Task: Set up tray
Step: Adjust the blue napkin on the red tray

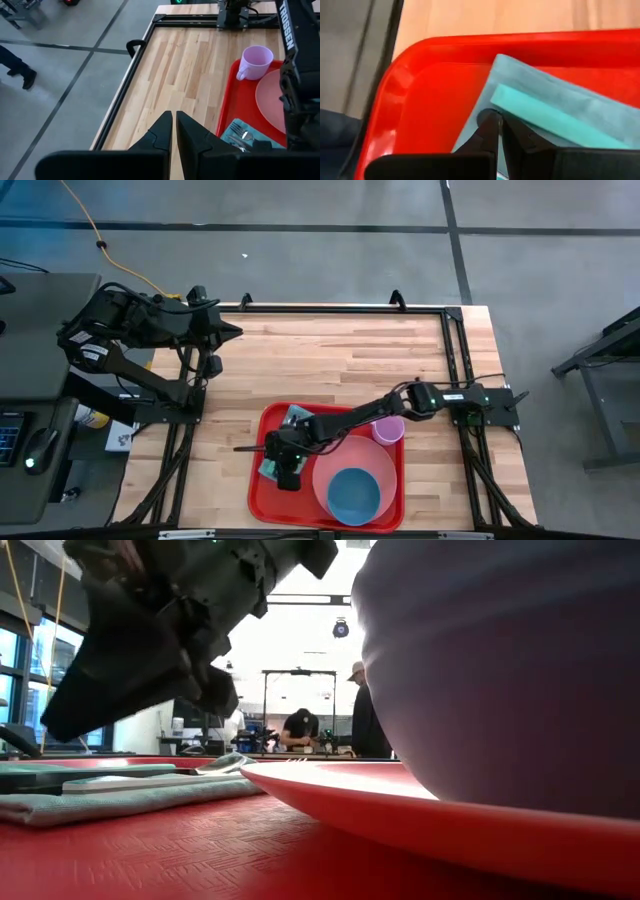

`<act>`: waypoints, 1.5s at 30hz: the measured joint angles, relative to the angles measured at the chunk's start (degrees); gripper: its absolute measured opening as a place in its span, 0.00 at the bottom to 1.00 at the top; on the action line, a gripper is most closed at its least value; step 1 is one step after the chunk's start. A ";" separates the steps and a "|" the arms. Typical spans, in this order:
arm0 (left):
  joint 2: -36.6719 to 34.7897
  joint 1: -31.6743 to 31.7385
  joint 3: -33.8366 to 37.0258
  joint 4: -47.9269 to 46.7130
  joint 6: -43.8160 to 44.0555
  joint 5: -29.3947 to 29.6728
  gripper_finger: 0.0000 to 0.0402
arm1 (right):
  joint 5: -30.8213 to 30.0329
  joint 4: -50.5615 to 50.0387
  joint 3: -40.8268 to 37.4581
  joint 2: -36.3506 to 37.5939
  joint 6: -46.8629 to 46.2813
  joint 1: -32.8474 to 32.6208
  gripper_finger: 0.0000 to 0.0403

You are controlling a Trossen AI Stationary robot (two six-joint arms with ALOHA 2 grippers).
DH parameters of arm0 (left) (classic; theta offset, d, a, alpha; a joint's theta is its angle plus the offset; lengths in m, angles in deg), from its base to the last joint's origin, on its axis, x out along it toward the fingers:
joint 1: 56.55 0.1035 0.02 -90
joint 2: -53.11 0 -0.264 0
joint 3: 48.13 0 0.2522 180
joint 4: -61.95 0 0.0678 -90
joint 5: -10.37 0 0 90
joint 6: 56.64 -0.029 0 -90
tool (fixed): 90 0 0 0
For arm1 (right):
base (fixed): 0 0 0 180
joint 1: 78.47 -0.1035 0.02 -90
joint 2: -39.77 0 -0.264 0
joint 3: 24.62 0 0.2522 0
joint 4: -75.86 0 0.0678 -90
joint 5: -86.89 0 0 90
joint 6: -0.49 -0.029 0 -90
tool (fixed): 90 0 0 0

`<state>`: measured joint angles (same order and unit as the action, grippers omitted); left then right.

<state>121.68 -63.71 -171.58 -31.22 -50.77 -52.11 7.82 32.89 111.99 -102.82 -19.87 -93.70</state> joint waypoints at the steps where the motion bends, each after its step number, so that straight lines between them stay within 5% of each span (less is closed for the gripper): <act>1: 0.00 0.00 0.00 0.00 0.00 0.00 0.14 | 0.82 0.38 0.00 -0.41 -0.58 0.21 0.00; 45: -0.02 0.00 0.00 -0.09 -0.87 0.11 0.14 | 1.76 -10.00 0.07 0.39 1.15 -4.00 0.00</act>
<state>121.67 -63.71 -171.58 -31.31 -51.64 -52.00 9.58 22.88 112.05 -102.43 -18.71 -97.70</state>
